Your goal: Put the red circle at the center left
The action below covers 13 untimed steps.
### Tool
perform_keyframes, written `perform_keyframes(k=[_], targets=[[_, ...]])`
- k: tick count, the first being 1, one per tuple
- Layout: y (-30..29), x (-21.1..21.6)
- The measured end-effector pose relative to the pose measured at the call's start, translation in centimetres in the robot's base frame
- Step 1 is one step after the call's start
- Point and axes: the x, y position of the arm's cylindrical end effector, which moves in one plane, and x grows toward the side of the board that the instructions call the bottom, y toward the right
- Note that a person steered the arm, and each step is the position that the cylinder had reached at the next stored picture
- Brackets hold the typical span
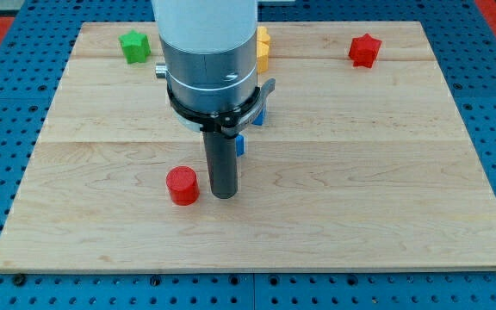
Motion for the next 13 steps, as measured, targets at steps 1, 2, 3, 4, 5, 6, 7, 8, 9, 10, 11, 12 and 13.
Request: perform_keyframes(k=[1,2,3,4,5,6,7,8,9,10,11,12,13], targets=[[-2.1,0.0],[-5.5,0.0],[-8.4,0.0],[-9.6,0.0],[-9.6,-0.2],[-10.8,-0.4],[-11.5,-0.4],[-11.7,-0.4],[-12.7,-0.4],[-13.3,-0.4],[-13.7,0.7],[-14.8,2.6],[-15.9,2.7]])
